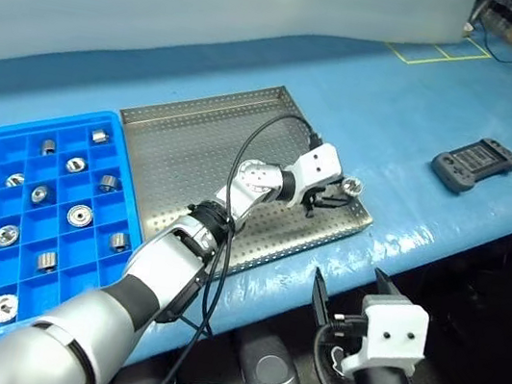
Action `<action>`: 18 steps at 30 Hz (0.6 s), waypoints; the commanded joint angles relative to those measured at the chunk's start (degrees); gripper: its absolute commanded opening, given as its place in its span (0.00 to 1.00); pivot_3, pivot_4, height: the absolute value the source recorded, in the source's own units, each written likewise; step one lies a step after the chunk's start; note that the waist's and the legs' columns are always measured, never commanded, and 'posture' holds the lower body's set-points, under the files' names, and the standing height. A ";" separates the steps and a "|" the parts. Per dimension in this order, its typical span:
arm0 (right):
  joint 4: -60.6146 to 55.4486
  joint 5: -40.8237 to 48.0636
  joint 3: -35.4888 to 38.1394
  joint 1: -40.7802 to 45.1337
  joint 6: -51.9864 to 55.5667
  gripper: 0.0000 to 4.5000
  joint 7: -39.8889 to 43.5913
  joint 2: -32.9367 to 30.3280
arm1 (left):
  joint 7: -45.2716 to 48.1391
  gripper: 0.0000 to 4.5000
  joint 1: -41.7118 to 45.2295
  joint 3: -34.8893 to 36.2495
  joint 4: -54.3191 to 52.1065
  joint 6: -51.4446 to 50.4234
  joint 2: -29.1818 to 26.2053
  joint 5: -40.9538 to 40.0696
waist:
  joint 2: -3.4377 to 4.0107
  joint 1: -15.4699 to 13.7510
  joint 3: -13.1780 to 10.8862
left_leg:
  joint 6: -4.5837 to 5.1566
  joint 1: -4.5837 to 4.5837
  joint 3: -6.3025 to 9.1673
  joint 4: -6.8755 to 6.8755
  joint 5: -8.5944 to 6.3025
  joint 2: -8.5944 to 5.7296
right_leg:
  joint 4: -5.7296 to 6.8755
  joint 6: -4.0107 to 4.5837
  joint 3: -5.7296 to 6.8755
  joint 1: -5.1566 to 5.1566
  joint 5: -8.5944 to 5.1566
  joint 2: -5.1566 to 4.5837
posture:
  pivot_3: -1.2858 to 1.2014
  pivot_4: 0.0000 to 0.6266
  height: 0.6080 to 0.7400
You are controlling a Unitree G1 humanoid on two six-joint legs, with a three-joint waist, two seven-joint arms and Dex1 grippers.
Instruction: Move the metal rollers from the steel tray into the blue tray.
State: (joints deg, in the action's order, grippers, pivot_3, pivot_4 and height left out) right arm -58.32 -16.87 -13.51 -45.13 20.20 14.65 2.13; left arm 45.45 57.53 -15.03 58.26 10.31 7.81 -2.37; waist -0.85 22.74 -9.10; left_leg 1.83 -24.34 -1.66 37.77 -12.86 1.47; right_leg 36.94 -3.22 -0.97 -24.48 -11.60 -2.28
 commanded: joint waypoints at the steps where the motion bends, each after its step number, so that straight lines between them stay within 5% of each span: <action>1: -1.68 0.87 1.71 6.75 6.18 1.00 3.68 -1.28 | 0.12 0.37 -3.68 2.07 -9.44 -1.58 3.57 -3.22 | 0.01 -1.79 0.01 | 0.00 0.00 -0.02 0.00 0.00 0.00 | 0.00 0.00 -0.02 -0.01 0.00 0.00 | 0.41 0.24 1.00; 9: -1.18 4.07 3.46 25.93 21.71 1.00 9.79 -8.78 | -1.57 0.37 -11.62 4.36 -32.89 -8.99 -6.11 -4.78 | 0.05 -9.81 0.01 | 0.01 0.00 -0.04 0.03 0.03 -0.02 | 0.11 0.00 -0.20 -0.06 0.04 0.17 | 0.47 0.24 1.00; 18: 6.01 11.04 6.43 42.13 25.57 1.00 14.55 -17.90 | -2.89 0.37 -25.93 7.32 -58.99 -16.82 -20.22 -5.11 | 0.09 -19.05 0.05 | -0.03 0.09 -0.06 0.13 0.06 0.00 | 0.24 0.07 -0.30 -0.01 0.06 0.27 | 0.53 0.24 1.00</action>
State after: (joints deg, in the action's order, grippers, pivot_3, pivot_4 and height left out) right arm -51.97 -7.32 -7.88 -3.82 45.93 28.47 -15.56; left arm 43.55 31.69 -9.17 4.78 -5.42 -12.08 -6.87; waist -0.76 3.69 -9.05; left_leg 1.81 -24.25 -1.72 37.92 -12.80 1.46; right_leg 37.16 -3.11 -1.26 -24.48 -11.50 -2.01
